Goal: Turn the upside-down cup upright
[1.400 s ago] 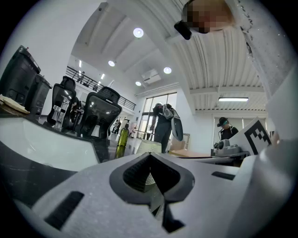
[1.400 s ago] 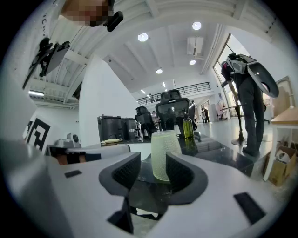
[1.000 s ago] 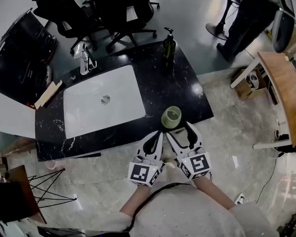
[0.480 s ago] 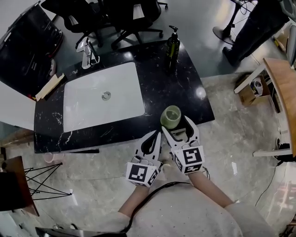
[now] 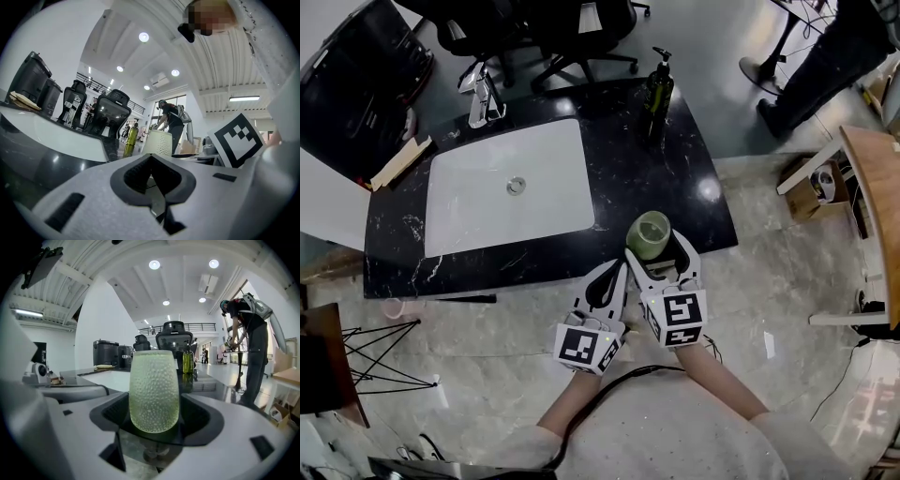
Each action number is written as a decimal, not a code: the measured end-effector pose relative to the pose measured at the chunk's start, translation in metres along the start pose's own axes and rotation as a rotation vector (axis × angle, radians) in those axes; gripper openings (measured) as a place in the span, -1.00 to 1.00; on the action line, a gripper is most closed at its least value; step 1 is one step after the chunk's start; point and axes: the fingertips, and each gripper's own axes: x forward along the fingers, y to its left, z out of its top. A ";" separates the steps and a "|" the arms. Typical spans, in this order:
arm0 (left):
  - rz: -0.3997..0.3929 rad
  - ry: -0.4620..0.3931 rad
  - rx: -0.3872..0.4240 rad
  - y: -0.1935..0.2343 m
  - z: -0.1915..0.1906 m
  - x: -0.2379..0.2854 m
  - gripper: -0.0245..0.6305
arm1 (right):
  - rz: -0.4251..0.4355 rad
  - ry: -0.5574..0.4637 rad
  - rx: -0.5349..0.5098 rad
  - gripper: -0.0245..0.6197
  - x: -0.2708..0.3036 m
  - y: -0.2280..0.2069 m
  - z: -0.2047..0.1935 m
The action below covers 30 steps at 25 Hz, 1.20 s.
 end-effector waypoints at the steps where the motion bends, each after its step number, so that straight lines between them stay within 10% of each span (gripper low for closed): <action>1: 0.001 -0.001 -0.001 0.000 0.000 0.000 -0.91 | 0.001 0.005 -0.005 0.09 0.000 0.000 0.000; 15: 0.013 -0.004 -0.003 0.005 0.000 -0.003 -0.91 | -0.026 0.041 -0.063 0.08 0.002 -0.002 -0.005; 30: 0.039 -0.002 -0.004 0.007 0.014 -0.006 -0.91 | 0.066 0.027 0.104 0.08 -0.007 0.007 0.014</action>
